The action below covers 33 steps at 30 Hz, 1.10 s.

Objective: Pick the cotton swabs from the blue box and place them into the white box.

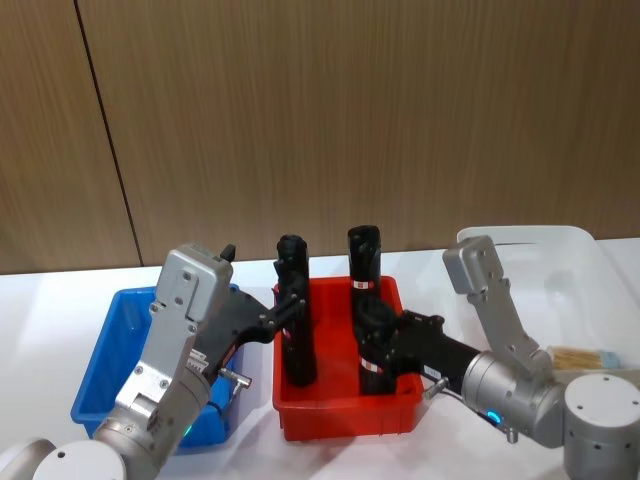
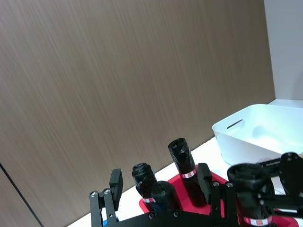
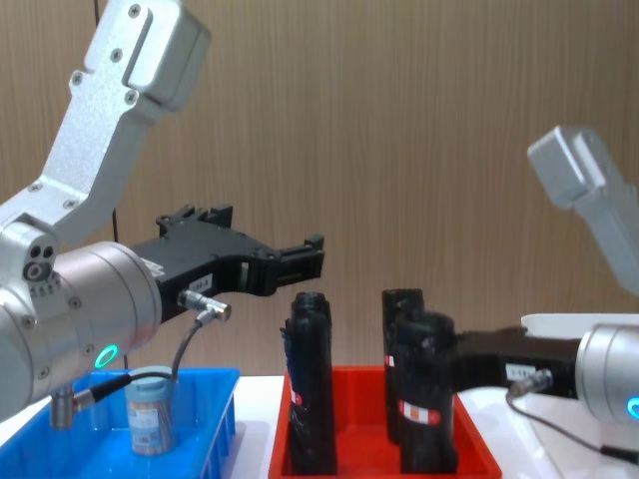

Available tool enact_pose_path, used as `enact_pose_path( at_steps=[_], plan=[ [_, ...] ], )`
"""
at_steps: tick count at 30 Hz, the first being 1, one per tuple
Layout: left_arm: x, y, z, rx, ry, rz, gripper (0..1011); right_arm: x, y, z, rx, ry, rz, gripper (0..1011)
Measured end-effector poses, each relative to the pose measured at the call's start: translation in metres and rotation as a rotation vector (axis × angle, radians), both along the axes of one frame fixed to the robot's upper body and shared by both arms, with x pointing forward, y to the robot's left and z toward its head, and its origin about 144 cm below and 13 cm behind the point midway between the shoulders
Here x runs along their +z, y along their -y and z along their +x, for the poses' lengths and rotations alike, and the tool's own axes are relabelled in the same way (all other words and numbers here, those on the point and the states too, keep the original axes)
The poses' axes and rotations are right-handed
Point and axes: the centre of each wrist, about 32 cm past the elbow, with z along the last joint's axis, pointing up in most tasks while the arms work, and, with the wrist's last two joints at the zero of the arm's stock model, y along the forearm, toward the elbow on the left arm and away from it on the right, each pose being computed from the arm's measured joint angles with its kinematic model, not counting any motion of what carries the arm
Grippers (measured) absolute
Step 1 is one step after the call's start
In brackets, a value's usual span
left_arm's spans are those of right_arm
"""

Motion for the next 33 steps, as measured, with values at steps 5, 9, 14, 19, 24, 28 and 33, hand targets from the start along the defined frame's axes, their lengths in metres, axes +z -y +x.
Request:
enact_pose_path(
  at_steps=[5,9,14,19,24,28,33],
  plan=[
    [0.000,0.000,0.000,0.000,0.000,0.000,1003,0.011,0.001,-0.001,-0.001,0.034,0.016,394],
    [0.000,0.000,0.000,0.000,0.000,0.000,1003,0.027,0.003,-0.003,-0.014,0.080,0.040,381],
    [0.000,0.000,0.000,0.000,0.000,0.000,1003,0.043,0.009,-0.003,-0.037,0.125,0.062,365],
    [0.000,0.000,0.000,0.000,0.000,0.000,1003,0.059,0.016,-0.002,-0.068,0.167,0.080,366],
    [0.000,0.000,0.000,0.000,0.000,0.000,1003,0.073,0.027,0.000,-0.112,0.205,0.084,365],
    [0.000,0.000,0.000,0.000,0.000,0.000,1003,0.080,0.036,0.003,-0.147,0.224,0.079,365],
    [0.000,0.000,0.000,0.000,0.000,0.000,1003,0.085,0.048,0.008,-0.197,0.237,0.066,365]
  ],
)
